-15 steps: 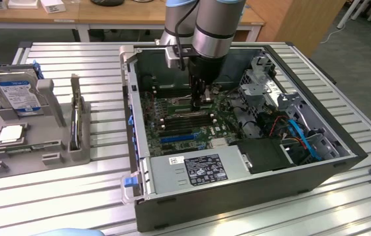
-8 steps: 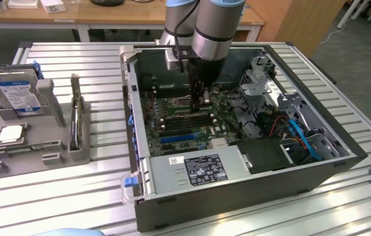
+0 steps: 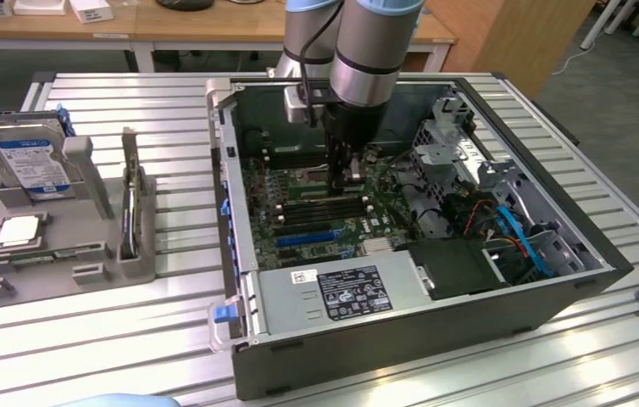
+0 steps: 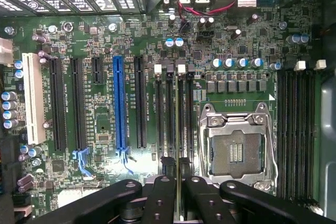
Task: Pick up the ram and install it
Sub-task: 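Insert the ram into the slot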
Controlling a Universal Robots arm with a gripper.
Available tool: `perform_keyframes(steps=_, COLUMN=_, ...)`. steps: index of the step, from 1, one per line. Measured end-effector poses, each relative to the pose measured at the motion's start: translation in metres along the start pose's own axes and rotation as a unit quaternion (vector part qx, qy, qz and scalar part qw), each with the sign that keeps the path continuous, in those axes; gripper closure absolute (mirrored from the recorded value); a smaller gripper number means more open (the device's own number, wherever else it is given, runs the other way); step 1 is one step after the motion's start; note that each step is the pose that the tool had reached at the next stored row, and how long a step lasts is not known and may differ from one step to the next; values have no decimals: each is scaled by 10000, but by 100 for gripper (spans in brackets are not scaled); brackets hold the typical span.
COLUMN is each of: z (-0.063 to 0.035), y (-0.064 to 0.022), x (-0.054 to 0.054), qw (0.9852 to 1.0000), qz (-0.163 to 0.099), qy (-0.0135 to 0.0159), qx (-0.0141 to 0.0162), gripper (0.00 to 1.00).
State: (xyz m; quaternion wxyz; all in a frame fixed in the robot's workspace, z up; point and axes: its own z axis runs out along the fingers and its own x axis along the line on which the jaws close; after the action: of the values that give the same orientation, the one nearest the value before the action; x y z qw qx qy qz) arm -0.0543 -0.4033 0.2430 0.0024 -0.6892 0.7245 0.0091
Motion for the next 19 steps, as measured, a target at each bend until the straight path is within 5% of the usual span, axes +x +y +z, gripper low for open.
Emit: perform_keyframes(steps=19, z=40, y=7, x=10, qw=10000, qz=0, qy=24, qx=14, gripper=86)
